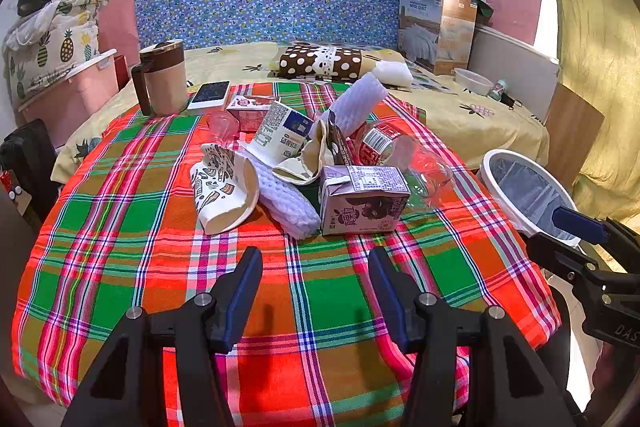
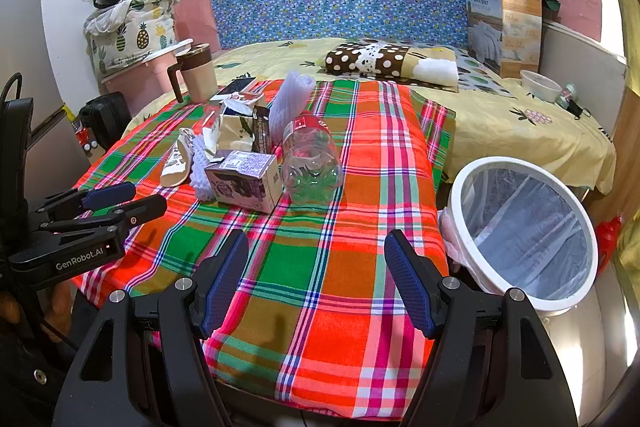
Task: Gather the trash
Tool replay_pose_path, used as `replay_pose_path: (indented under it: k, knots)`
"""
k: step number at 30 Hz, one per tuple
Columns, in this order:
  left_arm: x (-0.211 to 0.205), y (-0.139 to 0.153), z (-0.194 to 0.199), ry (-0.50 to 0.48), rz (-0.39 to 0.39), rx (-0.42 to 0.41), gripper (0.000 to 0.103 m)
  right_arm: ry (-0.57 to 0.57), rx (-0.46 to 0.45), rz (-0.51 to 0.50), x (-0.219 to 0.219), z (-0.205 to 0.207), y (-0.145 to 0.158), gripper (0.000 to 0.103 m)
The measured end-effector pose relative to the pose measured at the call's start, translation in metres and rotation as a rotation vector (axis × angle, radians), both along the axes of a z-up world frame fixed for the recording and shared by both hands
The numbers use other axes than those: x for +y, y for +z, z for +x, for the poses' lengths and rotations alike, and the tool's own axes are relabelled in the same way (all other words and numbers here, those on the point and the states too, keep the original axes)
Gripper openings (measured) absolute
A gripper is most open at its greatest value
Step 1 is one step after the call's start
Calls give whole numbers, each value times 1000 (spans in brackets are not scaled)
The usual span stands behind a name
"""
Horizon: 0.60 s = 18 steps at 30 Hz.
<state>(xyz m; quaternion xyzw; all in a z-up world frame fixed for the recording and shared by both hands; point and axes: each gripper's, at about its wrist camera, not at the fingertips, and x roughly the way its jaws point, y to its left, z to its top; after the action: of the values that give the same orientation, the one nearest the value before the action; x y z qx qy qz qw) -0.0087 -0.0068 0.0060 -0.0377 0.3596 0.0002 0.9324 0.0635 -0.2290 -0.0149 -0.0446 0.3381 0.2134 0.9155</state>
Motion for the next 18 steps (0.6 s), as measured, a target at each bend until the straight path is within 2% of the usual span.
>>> replay_pose_path:
  k: [18]
  knots:
    - [2, -5, 3, 5, -4, 16, 55, 3, 17, -7, 3, 7, -4, 72]
